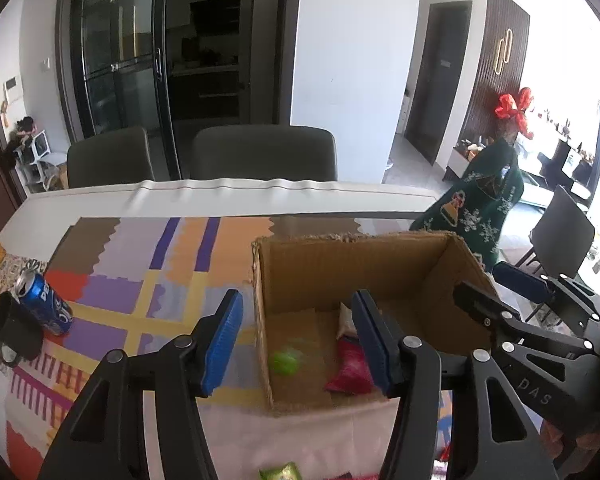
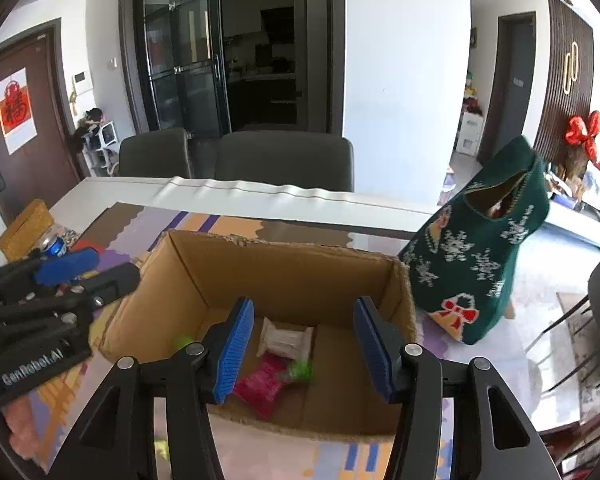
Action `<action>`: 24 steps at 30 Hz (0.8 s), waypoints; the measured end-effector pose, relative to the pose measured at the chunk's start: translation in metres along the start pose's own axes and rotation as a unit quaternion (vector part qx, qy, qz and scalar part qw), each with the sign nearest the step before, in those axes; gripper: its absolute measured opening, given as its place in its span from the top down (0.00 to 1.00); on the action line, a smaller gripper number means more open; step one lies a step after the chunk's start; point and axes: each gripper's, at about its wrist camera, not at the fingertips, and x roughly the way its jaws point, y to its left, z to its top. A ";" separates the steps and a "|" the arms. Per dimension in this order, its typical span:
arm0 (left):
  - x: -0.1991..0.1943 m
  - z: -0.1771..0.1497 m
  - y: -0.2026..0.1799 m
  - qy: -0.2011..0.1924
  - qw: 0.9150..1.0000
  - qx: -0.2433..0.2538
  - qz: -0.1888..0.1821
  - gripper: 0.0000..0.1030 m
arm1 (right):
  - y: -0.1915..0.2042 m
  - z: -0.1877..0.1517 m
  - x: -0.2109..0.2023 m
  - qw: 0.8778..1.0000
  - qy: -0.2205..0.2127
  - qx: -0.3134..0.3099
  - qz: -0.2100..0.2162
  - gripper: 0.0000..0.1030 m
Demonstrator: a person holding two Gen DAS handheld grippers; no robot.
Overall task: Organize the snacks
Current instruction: 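Carry both lollipops into the cardboard box and open both tools, then move both open tools back toward the snack pile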
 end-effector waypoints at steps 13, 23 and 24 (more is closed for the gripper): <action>-0.063 -0.045 -0.018 -0.018 0.999 0.018 -0.029 0.38 | 0.003 -0.039 -0.066 0.999 -0.024 -0.010 0.020 0.43; -0.091 -0.080 -0.043 -0.012 0.997 0.038 -0.072 0.37 | -0.003 -0.079 -0.115 0.999 -0.047 -0.001 -0.002 0.39; -0.093 -0.084 -0.046 -0.009 0.996 0.042 -0.076 0.37 | -0.004 -0.082 -0.117 0.999 -0.046 0.001 -0.003 0.39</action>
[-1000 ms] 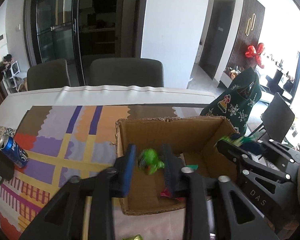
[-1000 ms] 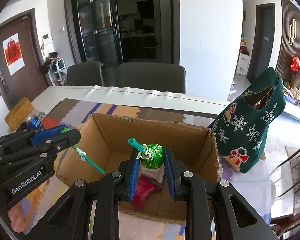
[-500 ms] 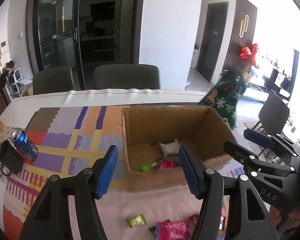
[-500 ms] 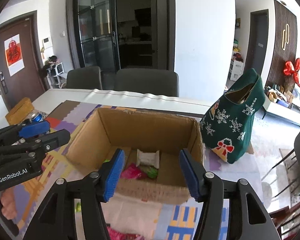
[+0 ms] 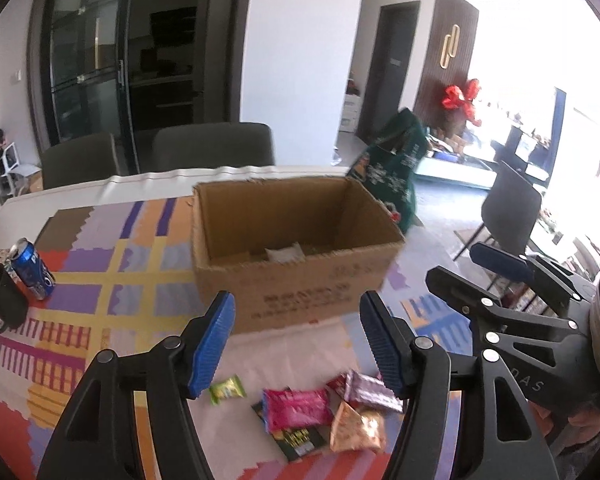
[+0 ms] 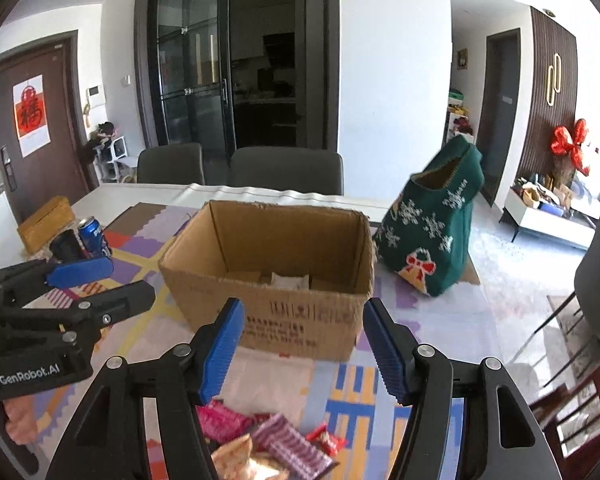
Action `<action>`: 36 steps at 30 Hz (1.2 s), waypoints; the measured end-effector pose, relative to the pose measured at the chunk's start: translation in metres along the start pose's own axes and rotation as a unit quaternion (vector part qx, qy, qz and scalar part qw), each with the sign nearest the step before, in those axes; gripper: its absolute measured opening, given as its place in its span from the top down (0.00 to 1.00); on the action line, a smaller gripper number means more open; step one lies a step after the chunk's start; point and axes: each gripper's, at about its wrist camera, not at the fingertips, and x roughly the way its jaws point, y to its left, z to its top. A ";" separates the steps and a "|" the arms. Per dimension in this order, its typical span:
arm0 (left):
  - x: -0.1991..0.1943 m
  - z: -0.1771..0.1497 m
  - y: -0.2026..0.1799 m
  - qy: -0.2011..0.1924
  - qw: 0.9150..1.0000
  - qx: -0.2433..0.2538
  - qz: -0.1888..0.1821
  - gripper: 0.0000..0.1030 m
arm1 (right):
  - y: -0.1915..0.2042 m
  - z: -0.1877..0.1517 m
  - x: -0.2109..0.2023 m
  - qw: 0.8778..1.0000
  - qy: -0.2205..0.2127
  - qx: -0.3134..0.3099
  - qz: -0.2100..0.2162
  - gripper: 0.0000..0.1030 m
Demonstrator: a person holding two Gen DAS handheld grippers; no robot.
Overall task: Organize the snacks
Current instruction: 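Move both open tools back toward the snack pile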
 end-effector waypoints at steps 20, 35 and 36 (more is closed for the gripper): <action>0.025 -0.082 -0.030 0.100 0.994 0.008 -0.044 0.36 | -0.020 -0.093 -0.013 0.995 0.084 0.046 -0.023 0.39; 0.065 -0.123 -0.033 0.173 0.983 -0.003 -0.065 0.36 | -0.031 -0.149 0.009 0.982 0.165 0.091 -0.026 0.39; 0.068 -0.124 -0.033 0.175 0.982 -0.004 -0.066 0.36 | -0.031 -0.151 0.011 0.981 0.168 0.094 -0.026 0.39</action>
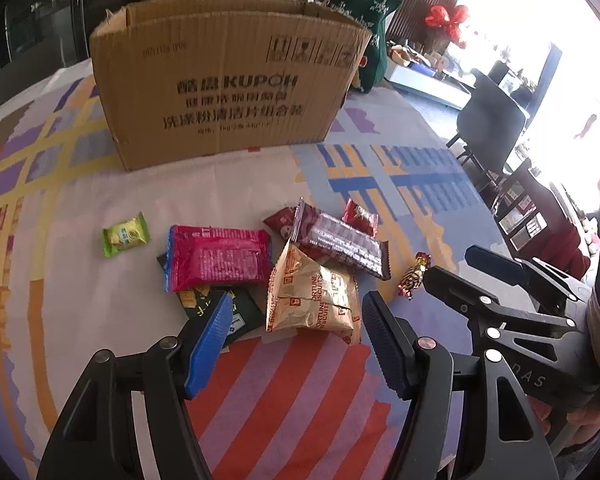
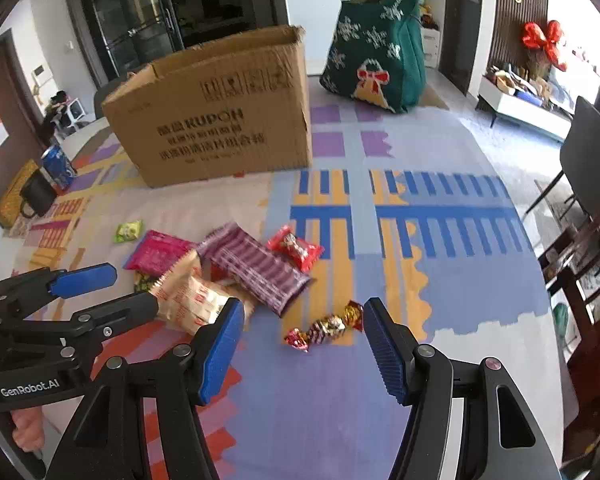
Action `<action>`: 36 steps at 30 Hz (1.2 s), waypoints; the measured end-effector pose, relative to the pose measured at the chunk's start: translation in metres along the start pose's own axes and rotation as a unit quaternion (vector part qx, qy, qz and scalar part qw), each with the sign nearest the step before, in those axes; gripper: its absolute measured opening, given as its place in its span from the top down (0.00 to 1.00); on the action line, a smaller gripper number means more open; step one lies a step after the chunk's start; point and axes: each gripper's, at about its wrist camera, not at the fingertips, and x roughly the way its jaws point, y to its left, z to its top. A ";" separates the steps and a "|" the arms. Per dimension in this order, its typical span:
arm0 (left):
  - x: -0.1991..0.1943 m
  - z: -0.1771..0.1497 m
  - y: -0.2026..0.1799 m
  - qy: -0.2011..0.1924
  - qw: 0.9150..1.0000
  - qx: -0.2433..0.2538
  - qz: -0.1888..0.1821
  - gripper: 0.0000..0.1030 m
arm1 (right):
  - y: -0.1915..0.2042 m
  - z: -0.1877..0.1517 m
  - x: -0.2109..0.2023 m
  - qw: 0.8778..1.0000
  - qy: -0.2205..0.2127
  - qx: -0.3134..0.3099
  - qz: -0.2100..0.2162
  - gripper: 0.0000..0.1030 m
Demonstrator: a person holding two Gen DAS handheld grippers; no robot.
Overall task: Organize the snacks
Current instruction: 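Move both open tools back toward the snack pile, then close the right tool on the gold-wrapped candy while the left tool grasps the cream biscuit bag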
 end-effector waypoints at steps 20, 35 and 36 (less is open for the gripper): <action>0.040 0.001 0.003 0.039 0.999 -0.004 -0.002 0.36 | -0.015 -0.011 0.035 0.998 0.042 0.041 -0.003 0.39; 0.059 0.000 -0.013 0.067 0.997 -0.008 -0.031 0.48 | -0.023 -0.011 0.050 0.997 0.055 0.057 0.011 0.56; 0.060 0.000 -0.012 0.068 0.997 -0.011 -0.033 0.49 | -0.023 -0.012 0.051 0.997 0.056 0.056 0.012 0.57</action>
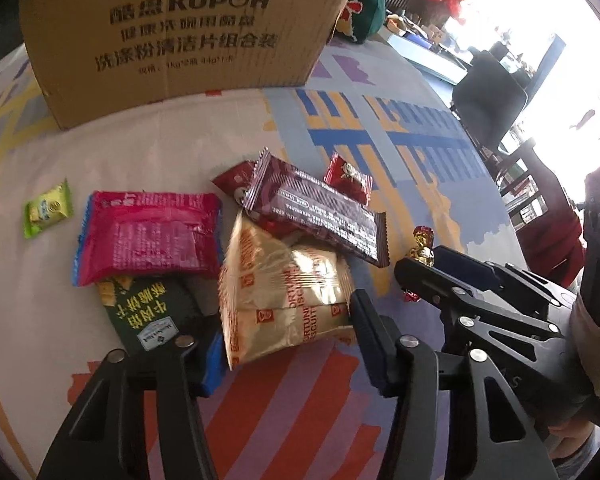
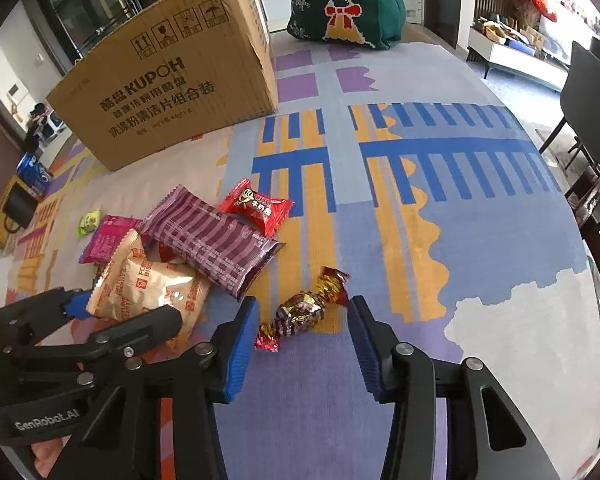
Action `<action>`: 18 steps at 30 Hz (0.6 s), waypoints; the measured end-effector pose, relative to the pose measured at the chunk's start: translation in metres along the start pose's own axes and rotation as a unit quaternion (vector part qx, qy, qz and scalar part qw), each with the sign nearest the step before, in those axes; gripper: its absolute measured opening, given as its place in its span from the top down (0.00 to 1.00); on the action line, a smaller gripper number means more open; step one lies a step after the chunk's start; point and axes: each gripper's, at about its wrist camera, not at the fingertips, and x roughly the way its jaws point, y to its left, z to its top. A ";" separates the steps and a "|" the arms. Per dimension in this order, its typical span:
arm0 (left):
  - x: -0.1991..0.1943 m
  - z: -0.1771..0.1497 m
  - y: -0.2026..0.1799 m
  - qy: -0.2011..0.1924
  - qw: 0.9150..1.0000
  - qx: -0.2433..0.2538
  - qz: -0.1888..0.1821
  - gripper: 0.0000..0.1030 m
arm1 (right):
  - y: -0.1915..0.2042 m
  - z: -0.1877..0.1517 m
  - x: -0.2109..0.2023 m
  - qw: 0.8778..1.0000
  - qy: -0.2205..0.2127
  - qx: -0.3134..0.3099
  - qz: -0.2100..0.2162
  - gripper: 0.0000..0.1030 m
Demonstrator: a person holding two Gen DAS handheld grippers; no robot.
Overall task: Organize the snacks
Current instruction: 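Close the right tool on the gold-wrapped candy while the left tool grasps the cream biscuit bag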
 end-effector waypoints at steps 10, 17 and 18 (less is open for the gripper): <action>-0.005 -0.001 0.000 -0.012 1.000 -0.008 -0.009 0.60 | 0.004 0.000 0.006 1.000 0.000 -0.014 -0.005 0.75; -0.016 -0.004 -0.002 -0.028 1.000 -0.006 -0.005 0.63 | 0.005 -0.005 -0.005 1.000 -0.008 -0.013 -0.003 0.75; -0.019 -0.005 -0.002 -0.031 1.000 -0.004 -0.004 0.63 | 0.005 -0.006 -0.008 1.000 -0.012 -0.014 -0.003 0.75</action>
